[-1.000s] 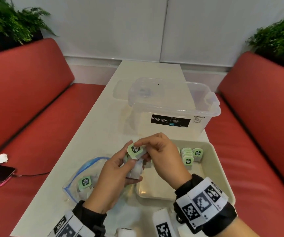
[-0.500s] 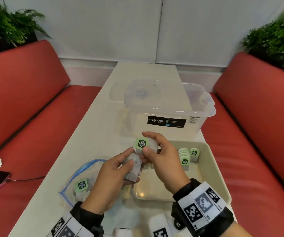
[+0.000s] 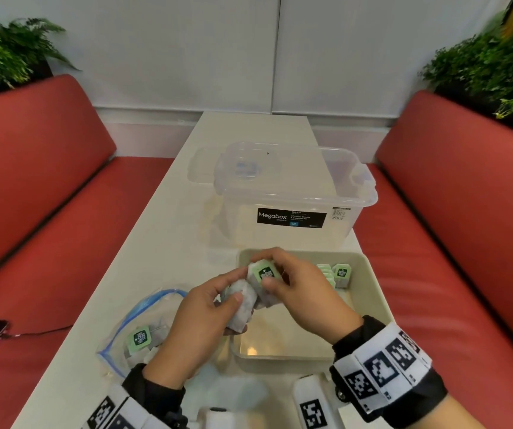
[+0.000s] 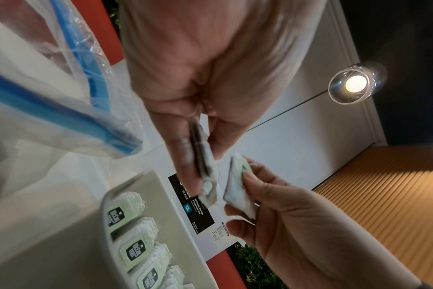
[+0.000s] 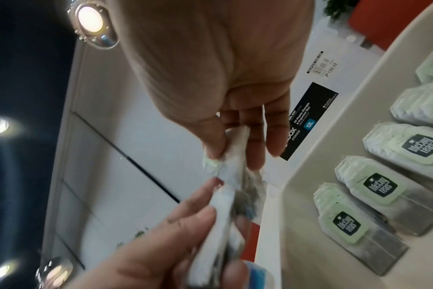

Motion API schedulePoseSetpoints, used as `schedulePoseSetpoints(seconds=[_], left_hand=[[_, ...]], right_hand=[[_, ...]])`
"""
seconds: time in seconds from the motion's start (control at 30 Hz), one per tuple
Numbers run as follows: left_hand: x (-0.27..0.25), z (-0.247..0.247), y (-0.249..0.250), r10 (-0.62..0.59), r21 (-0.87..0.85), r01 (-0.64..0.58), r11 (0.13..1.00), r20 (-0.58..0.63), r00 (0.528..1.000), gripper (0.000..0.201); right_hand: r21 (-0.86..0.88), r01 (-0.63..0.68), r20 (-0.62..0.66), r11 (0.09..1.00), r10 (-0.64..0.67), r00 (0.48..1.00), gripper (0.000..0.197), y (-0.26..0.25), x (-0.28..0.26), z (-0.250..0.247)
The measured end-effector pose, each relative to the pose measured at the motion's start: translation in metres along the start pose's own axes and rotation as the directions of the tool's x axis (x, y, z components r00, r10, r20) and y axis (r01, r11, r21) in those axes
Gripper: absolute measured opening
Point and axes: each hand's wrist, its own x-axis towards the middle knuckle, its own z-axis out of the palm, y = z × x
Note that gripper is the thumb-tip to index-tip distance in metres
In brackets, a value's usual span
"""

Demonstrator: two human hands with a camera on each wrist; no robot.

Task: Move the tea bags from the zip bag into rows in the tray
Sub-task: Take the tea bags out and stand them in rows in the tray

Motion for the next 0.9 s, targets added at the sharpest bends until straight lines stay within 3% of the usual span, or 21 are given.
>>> schedulePoseSetpoints(seconds=[0.1,0.17,0.3,0.47,0.57,0.9], left_hand=[[0.001,-0.001,-0.005,-0.002,0.025,0.002,1.000,-0.003,1.000,0.046],[0.002,-0.003,-0.008,-0.012,0.054,0.013,0.998,-0.004,1.000,0.053],[0.002,-0.004,-0.013,-0.071,0.047,0.071,0.996,-0.005,0.997,0.046],[-0.001,-0.001,-0.012,-0.029,0.097,0.023,0.995,0.057,0.998,0.031],[0.000,0.003,-0.011,0.005,0.150,-0.015,0.989,0.068,0.998,0.028],[0.000,0.013,-0.005,0.025,0.183,-0.049,0.982,0.134,0.991,0.028]], right_hand=[[0.103,-0.082,-0.089,0.991,0.091,0.992,0.013,0.004,0.003,-0.012],[0.168,-0.102,-0.135,0.980,0.125,0.983,0.015,0.005,0.005,-0.021],[0.101,-0.118,-0.163,0.988,0.134,0.977,0.019,0.009,0.008,-0.038],[0.005,-0.130,-0.232,0.991,0.128,0.964,0.015,0.016,0.013,-0.051],[-0.125,-0.137,-0.213,0.983,0.109,0.971,0.019,0.016,0.016,-0.056],[-0.355,-0.143,-0.069,0.924,0.127,0.990,0.007,0.019,0.021,-0.068]])
